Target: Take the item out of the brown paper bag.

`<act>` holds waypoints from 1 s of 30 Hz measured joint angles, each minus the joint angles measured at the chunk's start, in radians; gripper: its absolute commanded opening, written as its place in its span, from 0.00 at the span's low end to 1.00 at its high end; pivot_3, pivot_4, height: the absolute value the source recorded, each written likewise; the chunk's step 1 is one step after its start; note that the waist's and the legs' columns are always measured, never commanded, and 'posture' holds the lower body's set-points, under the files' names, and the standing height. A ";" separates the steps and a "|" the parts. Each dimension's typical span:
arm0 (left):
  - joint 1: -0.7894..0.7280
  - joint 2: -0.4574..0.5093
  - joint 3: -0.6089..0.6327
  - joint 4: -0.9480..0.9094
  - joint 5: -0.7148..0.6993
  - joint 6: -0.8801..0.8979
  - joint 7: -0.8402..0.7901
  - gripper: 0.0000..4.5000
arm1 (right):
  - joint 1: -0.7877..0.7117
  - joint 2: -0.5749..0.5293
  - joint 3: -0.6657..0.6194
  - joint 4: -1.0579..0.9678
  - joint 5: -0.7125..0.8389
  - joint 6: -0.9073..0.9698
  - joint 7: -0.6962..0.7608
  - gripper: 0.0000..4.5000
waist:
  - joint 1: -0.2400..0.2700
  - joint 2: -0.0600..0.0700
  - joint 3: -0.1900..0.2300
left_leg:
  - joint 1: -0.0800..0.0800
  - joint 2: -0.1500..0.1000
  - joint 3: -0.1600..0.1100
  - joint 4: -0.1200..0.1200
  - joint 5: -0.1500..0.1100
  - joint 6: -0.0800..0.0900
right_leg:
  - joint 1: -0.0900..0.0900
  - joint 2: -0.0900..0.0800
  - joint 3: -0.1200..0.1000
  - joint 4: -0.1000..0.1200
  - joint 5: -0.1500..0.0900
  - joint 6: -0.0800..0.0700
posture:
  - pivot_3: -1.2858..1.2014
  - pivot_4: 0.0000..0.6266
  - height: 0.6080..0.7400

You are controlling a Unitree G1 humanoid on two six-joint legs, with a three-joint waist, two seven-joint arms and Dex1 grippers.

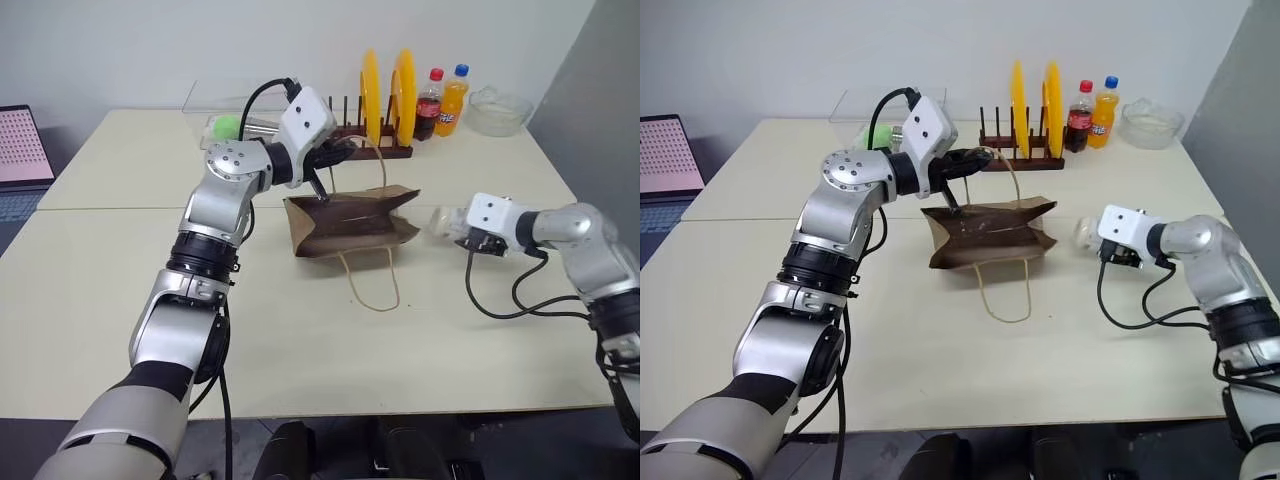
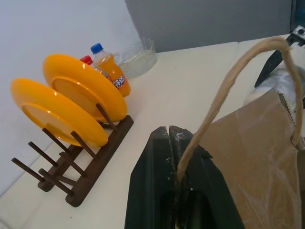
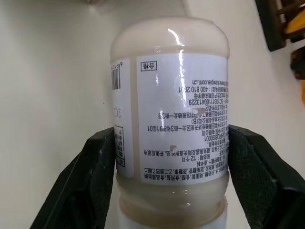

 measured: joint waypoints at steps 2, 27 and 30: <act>0.009 0.002 0.000 -0.010 0.000 0.004 0.000 0.00 | -0.032 0.016 0.018 0.069 -0.015 -0.038 0.004 0.67 | -0.001 0.000 0.000 | 0.000 0.000 0.000 0.000 0.000 0.000 | 0.000 0.000 0.000 0.000 0.000 0.000 | 0.52 0.24 1.00; -0.018 -0.016 -0.001 0.055 0.009 -0.032 0.010 0.00 | 0.128 -0.100 -0.266 -0.467 0.293 0.279 0.244 0.99 | 0.008 0.000 0.000 | 0.000 0.000 -0.003 0.001 0.000 0.001 | 0.002 0.000 -0.002 0.000 0.000 0.000 | 0.52 0.24 1.00; -0.045 -0.018 0.000 0.100 0.013 -0.057 0.010 0.09 | 0.278 -0.058 -0.393 -0.742 0.418 0.457 0.177 1.00 | 0.011 0.000 0.000 | 0.000 0.000 -0.003 0.001 -0.001 0.001 | 0.002 0.000 -0.002 0.000 0.000 0.001 | 0.52 0.24 1.00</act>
